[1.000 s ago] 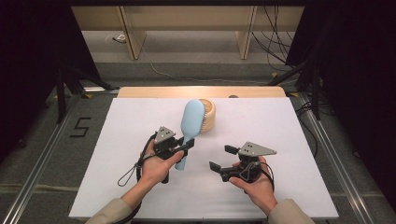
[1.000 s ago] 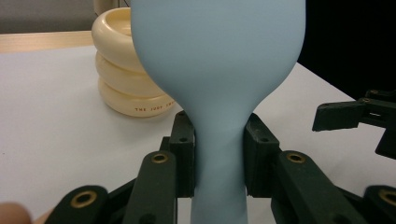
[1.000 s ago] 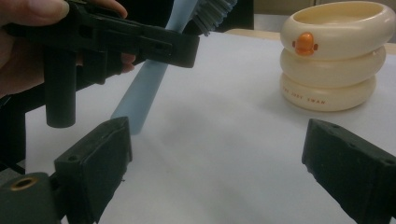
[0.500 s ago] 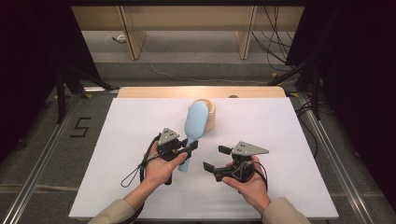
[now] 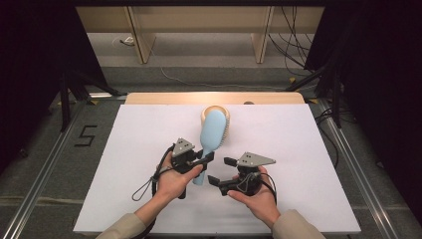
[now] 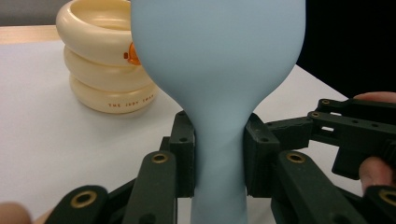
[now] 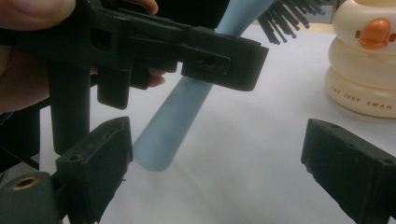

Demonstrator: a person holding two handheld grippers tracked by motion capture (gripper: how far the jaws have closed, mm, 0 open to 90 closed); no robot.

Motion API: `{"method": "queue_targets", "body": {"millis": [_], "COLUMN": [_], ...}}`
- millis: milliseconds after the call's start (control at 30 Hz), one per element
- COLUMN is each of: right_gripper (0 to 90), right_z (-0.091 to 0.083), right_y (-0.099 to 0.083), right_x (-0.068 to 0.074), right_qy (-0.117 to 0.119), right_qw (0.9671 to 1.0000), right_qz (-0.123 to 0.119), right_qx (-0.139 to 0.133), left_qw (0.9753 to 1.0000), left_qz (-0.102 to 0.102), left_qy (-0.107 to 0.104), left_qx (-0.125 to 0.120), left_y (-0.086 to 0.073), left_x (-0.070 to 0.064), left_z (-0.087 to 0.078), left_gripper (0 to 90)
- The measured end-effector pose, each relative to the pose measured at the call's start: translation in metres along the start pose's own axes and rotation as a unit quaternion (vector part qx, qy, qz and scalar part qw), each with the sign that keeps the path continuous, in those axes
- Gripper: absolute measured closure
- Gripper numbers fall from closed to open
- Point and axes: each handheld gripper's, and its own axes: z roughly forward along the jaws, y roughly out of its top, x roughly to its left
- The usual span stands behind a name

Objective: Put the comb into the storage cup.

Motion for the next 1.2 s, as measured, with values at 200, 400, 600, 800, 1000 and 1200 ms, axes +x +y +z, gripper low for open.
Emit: {"method": "queue_targets", "body": {"millis": [200,400,600,800,1000,1200], "right_gripper": [9.9,10.1,11.0,12.2,14.9,15.0], "right_z": [0.004,0.010,0.015,0.019,0.022,0.025], "right_y": [-0.001,-0.002,-0.003,-0.004,-0.003,-0.003], "right_x": [0.001,0.005,0.007,0.007,0.007,0.008], "right_qy": [0.004,0.008,0.009,0.006,0.008,0.007], "right_qw": [1.0000,0.9999,0.9998,0.9998,0.9998,0.9997], "right_qz": [0.001,-0.002,-0.002,0.002,0.001,0.001], "right_qx": [0.006,0.012,0.016,0.019,0.020,0.023], "left_qw": [1.0000,1.0000,1.0000,1.0000,1.0000,0.9999], "left_qz": [-0.003,-0.004,-0.002,-0.003,-0.001,-0.001], "left_qy": [-0.002,-0.002,-0.004,-0.004,-0.005,-0.006], "left_qx": [0.000,-0.005,-0.006,-0.007,-0.008,-0.009], "left_y": [0.000,0.001,0.001,0.001,0.000,0.000], "left_x": [-0.001,-0.002,-0.004,-0.004,-0.005,-0.006], "left_z": [0.001,0.000,0.000,0.000,0.000,0.000], "left_gripper": [69.2,69.2,69.2,69.2,69.2,69.1]}}
